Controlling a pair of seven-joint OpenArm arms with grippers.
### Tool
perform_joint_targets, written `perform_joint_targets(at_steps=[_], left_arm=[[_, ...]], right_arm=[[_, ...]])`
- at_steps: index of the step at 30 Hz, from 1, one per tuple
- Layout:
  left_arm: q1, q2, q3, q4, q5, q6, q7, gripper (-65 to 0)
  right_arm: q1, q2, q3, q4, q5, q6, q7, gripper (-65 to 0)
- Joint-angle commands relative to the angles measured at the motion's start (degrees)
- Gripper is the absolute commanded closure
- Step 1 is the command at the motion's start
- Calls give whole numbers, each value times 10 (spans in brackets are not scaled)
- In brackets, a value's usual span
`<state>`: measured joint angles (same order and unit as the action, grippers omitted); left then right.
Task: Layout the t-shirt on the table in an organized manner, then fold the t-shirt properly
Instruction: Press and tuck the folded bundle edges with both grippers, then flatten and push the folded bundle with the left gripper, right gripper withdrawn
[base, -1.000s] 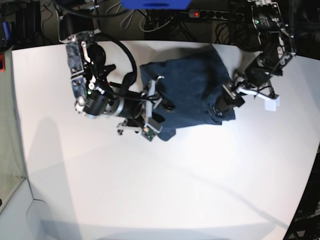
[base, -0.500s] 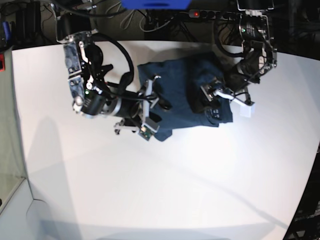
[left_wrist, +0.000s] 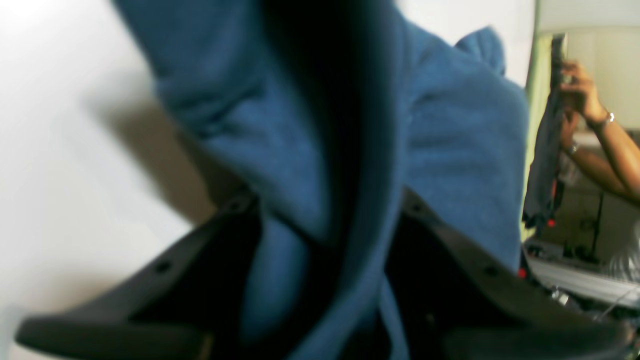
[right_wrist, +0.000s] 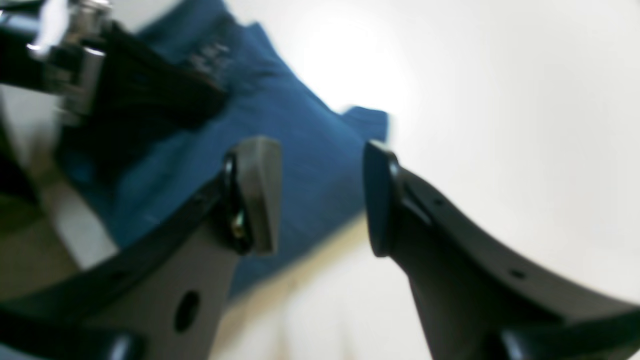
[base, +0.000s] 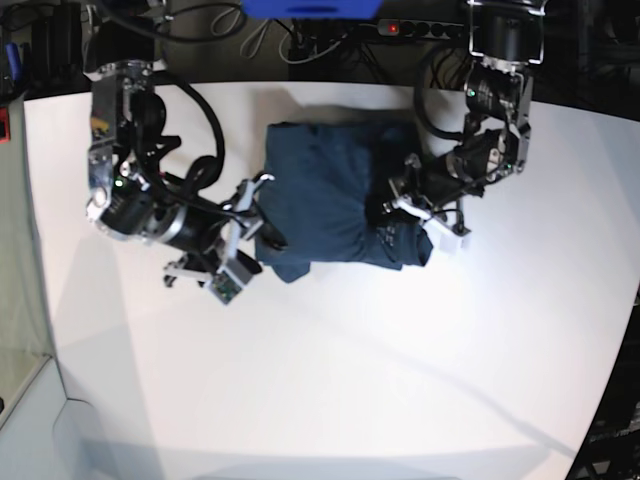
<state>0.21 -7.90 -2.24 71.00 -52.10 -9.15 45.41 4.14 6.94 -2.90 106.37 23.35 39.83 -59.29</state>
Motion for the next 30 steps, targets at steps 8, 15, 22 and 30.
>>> perform_joint_targets(at_steps=[8, 15, 22, 30], left_arm=[[-79, -72, 168, -34, 36, 30, 36, -153], [-210, -92, 336, -31, 172, 29, 35, -153], [-287, -48, 470, -34, 303, -85, -8, -155], [-286, 21, 518, -46, 511, -207, -63, -156]], right_arm=[[-40, 13, 156, 72, 10, 2, 6, -277], [-91, 19, 254, 81, 10, 2, 6, -275], [-144, 15, 316, 81, 11, 2, 6, -274], [-190, 6, 368, 81, 11, 2, 10, -274]])
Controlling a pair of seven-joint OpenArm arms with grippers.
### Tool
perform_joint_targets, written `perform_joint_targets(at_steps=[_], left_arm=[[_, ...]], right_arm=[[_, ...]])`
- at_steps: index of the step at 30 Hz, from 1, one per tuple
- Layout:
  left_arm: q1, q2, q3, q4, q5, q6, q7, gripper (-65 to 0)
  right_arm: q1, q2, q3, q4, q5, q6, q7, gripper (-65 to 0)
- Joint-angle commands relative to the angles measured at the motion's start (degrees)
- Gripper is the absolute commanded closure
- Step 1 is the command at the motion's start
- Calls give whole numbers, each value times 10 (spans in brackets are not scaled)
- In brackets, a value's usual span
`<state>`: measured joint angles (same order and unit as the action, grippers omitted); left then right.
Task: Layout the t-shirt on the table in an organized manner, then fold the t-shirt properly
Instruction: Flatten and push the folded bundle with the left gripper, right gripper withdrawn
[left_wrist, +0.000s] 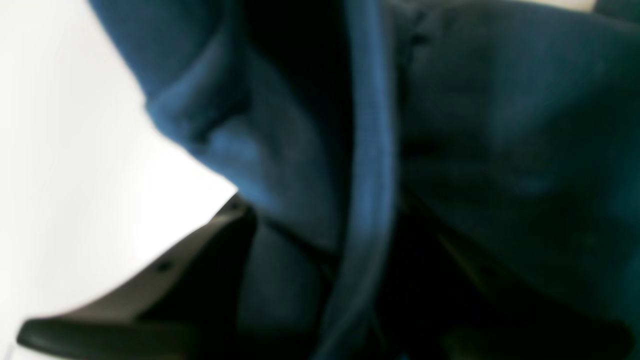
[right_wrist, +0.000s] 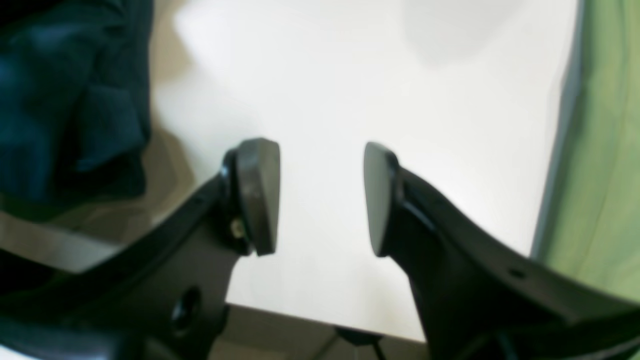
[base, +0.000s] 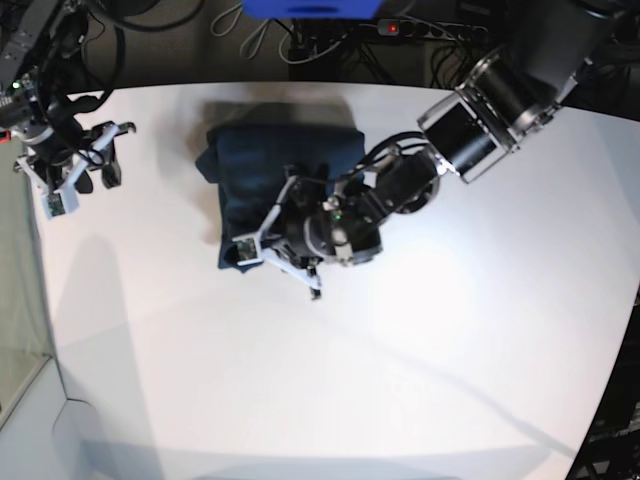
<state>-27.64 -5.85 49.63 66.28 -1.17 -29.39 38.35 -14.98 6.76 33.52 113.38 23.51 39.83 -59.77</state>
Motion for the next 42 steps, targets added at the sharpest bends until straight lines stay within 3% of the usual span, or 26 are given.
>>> perform_joint_targets(at_steps=[1, 8, 13, 15, 25, 42], left_arm=[[-5, 13, -1, -6, 24, -12, 7, -156], [-3, 54, -4, -50, 113, -19, 6, -163], [-2, 51, -6, -45, 136, -14, 13, -288], [-2, 48, -6, -45, 133, -13, 20, -307], [7, 56, -150, -50, 132, -13, 29, -307], [-19, 50, -156, -43, 135, -16, 35, -330]], right_arm=[[-6, 3, 13, 10, 10, 2, 14, -274], [-33, -7, 40, 11, 10, 2, 16, -275], [-45, -14, 39, 11, 10, 2, 16, -275], [-48, -14, 37, 11, 10, 2, 16, -275], [-59, -14, 36, 11, 10, 2, 13, -276], [-69, -27, 40, 14, 8, 2, 12, -274]])
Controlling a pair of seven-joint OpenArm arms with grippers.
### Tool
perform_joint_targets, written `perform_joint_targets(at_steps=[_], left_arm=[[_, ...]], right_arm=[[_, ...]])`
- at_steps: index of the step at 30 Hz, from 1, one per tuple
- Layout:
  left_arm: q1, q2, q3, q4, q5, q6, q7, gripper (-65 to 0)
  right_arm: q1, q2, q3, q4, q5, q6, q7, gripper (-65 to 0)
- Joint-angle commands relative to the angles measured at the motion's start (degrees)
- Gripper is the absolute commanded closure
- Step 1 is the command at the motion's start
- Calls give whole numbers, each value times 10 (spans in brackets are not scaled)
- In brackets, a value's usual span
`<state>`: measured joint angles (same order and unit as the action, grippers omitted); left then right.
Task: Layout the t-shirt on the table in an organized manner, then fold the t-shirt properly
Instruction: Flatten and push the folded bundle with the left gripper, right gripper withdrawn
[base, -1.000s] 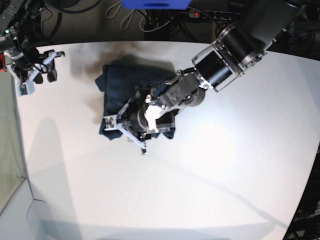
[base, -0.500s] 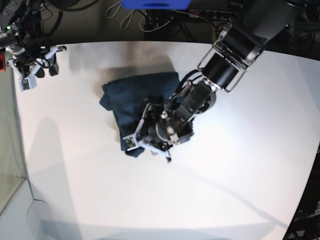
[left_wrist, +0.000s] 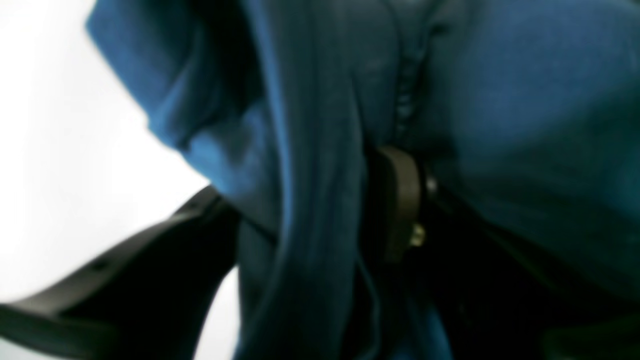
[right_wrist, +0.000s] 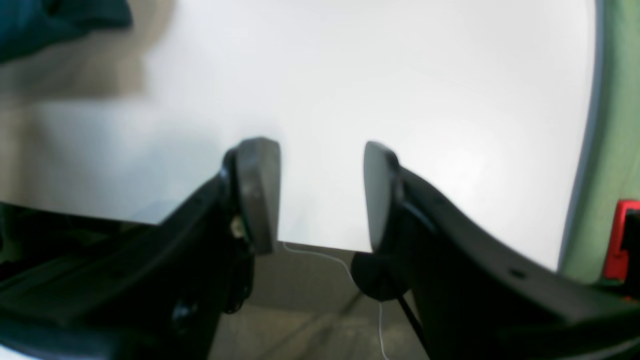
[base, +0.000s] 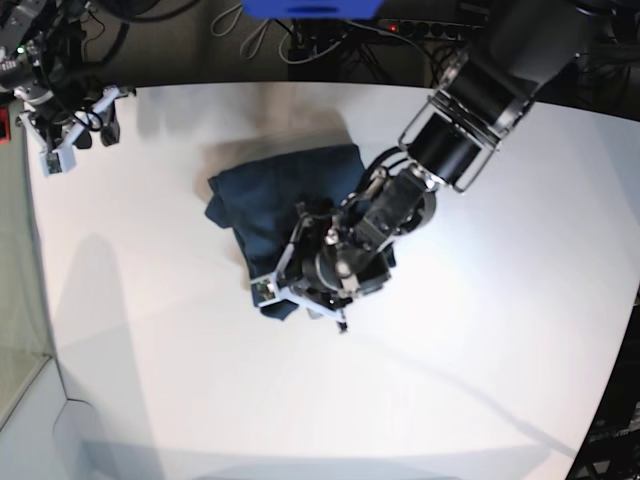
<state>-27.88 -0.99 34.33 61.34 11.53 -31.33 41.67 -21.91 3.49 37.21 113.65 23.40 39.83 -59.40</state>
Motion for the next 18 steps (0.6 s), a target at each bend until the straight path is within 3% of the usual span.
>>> perform_joint_targets(at_steps=[1, 10, 14, 18], left_arm=[[-21, 2, -3, 7, 9, 5, 1, -346], [-44, 1, 0, 10, 9, 2, 2, -598], [-65, 0, -3, 10, 10, 5, 2, -617], [-84, -34, -20, 37, 9, 6, 3, -617]], right_arm=[[1, 6, 3, 11, 9, 2, 8, -274], [-11, 6, 3, 11, 9, 2, 12, -274], [-12, 6, 1, 11, 9, 2, 12, -274], [-9, 6, -1, 12, 10, 2, 12, -274]])
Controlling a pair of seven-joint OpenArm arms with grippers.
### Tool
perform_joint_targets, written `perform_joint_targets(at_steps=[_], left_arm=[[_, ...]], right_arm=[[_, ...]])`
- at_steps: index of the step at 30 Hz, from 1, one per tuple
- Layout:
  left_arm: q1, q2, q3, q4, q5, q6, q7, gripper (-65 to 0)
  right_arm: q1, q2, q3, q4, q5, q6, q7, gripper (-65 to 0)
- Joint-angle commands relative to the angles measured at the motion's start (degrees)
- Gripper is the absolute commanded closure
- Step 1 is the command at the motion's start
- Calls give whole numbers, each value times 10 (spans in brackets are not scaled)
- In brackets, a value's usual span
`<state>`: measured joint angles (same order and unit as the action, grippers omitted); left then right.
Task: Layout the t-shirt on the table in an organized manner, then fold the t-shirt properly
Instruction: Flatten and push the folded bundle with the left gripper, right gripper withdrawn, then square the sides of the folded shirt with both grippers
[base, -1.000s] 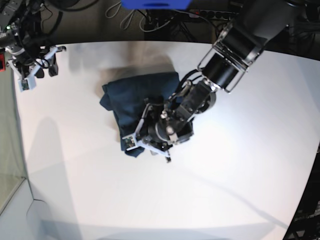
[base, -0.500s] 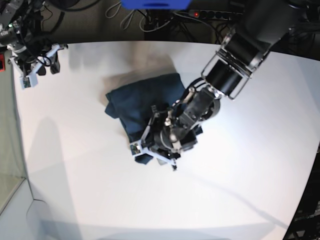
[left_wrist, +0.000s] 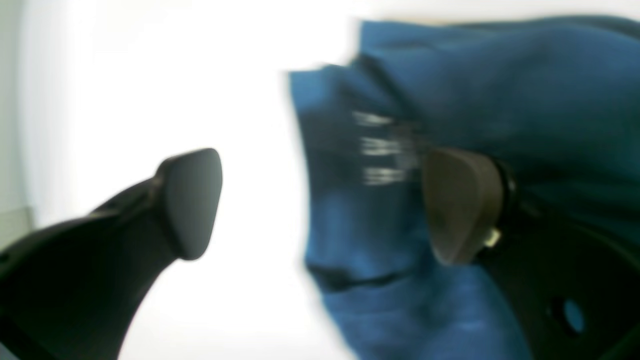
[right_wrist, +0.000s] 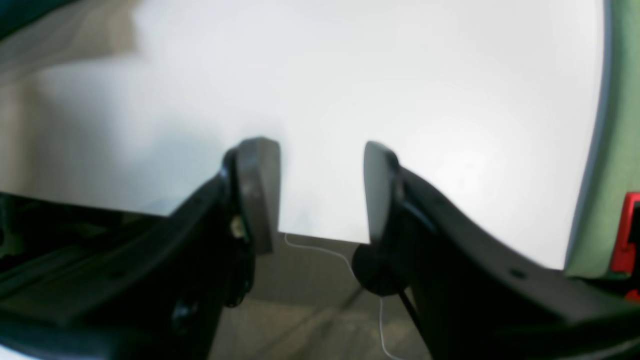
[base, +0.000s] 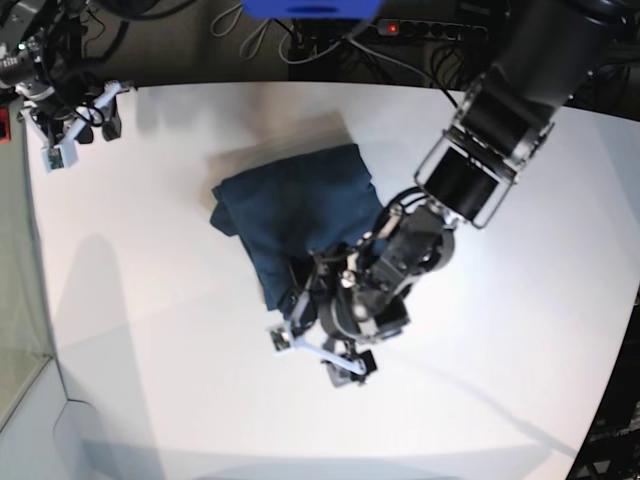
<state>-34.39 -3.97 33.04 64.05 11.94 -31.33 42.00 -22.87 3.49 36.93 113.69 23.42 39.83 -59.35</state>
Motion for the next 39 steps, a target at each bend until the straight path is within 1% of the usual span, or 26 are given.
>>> perform_joint_targets(at_steps=[1, 4, 7, 9, 11, 13, 14, 16, 18, 20, 21, 23, 25, 27, 31, 35, 39], left_arm=[[-19, -13, -28, 27, 5, 6, 9, -617], [-6, -32, -106, 77, 0, 3, 41, -617], [27, -54, -190, 155, 1, 1, 71, -617], [74, -72, -245, 223, 0, 1, 103, -617], [130, -87, -297, 292, 0, 1, 122, -596], [192, -98, -345, 344, 0, 1, 124, -549], [228, -103, -373, 365, 0, 1, 122, -513], [292, -108, -422, 398, 0, 1, 121, -425], [342, -105, -473, 417, -1, 1, 121, -338], [387, -104, -513, 431, -1, 0, 121, -260], [407, -104, -527, 437, -1, 0, 121, -232], [442, -104, -549, 453, -1, 0, 121, -213], [472, -104, -566, 462, -1, 0, 121, -209], [498, -103, -578, 472, -1, 0, 121, -209], [532, -86, -582, 475, -1, 0, 121, -209], [553, -83, -582, 476, -1, 0, 121, -209], [553, -82, -580, 476, -1, 0, 121, -208]], right_arm=[[1, 6, 1, 12, 10, 2, 11, -274], [10, 6, -2, 12, 10, 2, 12, -274], [23, 6, -27, 13, 10, 2, 9, -273], [32, 6, -53, 20, 10, 2, 11, -272], [39, 6, -89, 22, 11, 2, 13, -260], [57, 6, -135, 21, 11, 2, 13, -221], [67, 4, -160, 21, 11, 2, 13, -192], [89, -8, -211, 21, 11, 2, 12, -127], [113, -21, -243, 19, 8, 2, 8, -73], [132, -34, -280, 15, 7, 2, 8, -40], [141, -37, -300, 13, 7, 2, 8, -33], [155, -39, -335, 13, 6, 2, 8, -33], [163, -41, -373, 7, 6, 2, 9, -33], [171, -54, -404, -11, 6, 2, 13, -33], [186, -59, -445, -68, 7, 2, 27, -31], [185, -56, -463, -137, 7, 2, 86, -31], [185, -56, -463, -198, 7, 2, 117, -32]])
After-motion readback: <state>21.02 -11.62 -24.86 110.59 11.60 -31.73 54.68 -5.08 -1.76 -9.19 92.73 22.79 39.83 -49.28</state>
